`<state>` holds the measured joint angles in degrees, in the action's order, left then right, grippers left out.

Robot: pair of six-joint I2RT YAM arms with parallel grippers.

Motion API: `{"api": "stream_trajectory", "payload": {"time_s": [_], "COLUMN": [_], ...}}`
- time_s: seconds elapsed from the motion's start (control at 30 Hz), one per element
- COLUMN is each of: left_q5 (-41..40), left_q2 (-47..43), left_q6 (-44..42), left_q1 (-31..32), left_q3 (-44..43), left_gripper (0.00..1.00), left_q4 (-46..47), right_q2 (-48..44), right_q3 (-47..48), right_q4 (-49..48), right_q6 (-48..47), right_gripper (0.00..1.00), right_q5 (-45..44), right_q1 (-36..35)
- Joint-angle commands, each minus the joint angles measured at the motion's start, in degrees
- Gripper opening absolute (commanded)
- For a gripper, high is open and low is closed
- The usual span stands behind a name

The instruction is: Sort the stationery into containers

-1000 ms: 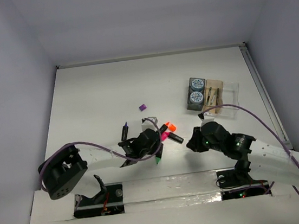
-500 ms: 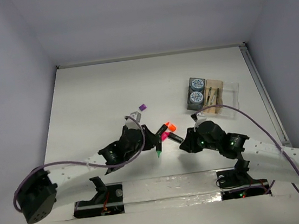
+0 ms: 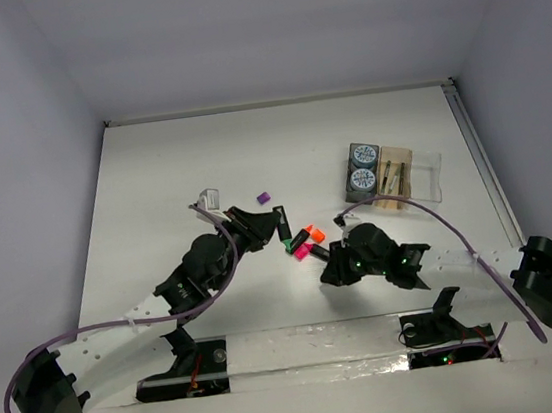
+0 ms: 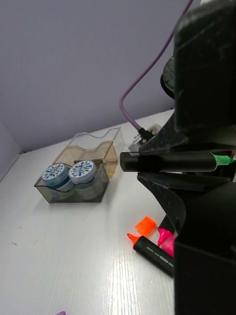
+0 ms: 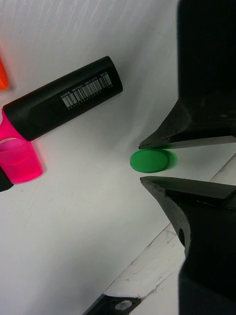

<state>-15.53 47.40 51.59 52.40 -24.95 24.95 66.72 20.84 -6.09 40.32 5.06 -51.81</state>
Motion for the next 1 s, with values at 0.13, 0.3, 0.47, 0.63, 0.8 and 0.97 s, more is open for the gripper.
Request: {"api": "stream_trajectory", "payload": {"time_s": [0.13,0.3,0.47,0.63,0.8,0.97], "left_q5": [-2.7,-3.7,-5.5,-5.0,-4.2,-2.8], "left_q2": [-1.2,-1.7,-3.4,-3.2,-3.3,-1.9], "left_q6": [1.8,3.2,5.9,8.5,9.8,10.8], "left_q1": [-0.2,-0.2,-0.2,-0.2,-0.2,-0.2], "left_q3": [2.4,3.2,5.6,7.9,9.7,10.9], "left_gripper": [0.00,0.00,0.00,0.00,0.00,0.00], "left_q4": [7.8,9.3,12.8,19.1,22.3,26.2], "right_q2": [-2.3,-6.9,-15.8,-16.1,-12.9,-5.5], "right_q3": [2.1,4.8,6.1,4.6,5.3,7.1], "right_q4": [-0.2,2.7,-2.2,-22.0,-30.3,-36.1], "right_q6": [-1.6,-2.3,-2.1,1.2,3.6,5.6], "right_gripper": [0.54,0.63,0.51,0.31,0.81,0.81], "right_q5": [0.0,0.1,2.7,6.7,5.7,8.6], "right_q1": [0.0,0.0,0.0,0.0,0.0,0.0]}}
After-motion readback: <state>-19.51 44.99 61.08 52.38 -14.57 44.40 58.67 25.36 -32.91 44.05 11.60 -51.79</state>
